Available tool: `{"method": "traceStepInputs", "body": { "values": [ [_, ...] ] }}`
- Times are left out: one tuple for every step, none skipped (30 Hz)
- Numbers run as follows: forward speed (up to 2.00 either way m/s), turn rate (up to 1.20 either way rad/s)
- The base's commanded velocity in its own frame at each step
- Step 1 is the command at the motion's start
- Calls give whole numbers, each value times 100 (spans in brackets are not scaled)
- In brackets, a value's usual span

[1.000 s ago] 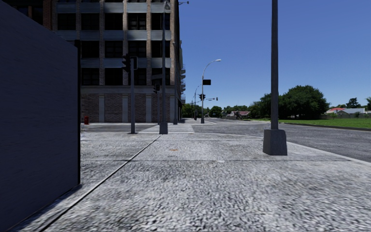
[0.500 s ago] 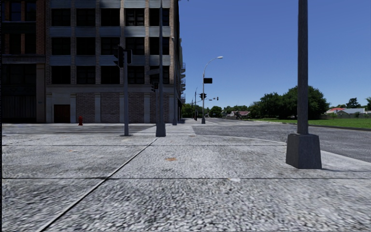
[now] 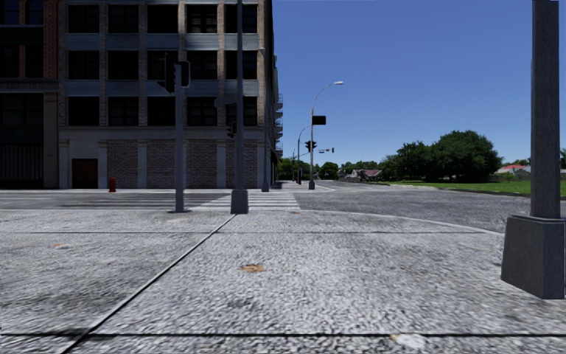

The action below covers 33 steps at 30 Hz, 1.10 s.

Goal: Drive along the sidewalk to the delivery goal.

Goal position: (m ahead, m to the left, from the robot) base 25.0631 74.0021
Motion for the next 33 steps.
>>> {"method": "traceStepInputs", "body": {
  "values": [
    [188,0],
    [189,0],
    [190,0],
    [190,0],
    [190,0],
    [190,0],
    [190,0],
    [191,4],
    [191,14],
    [191,14],
    [191,30],
    [191,35],
    [191,35],
    [191,35],
    [191,8],
    [191,0],
    [191,0],
    [191,0],
    [191,0],
    [191,0],
    [191,0],
    [191,0],
    [191,0],
    [191,0],
    [191,0],
    [191,0],
    [191,0],
    [191,0],
    [191,0],
    [191,0],
    [191,0],
    [191,0],
    [191,0]
  ]
}}
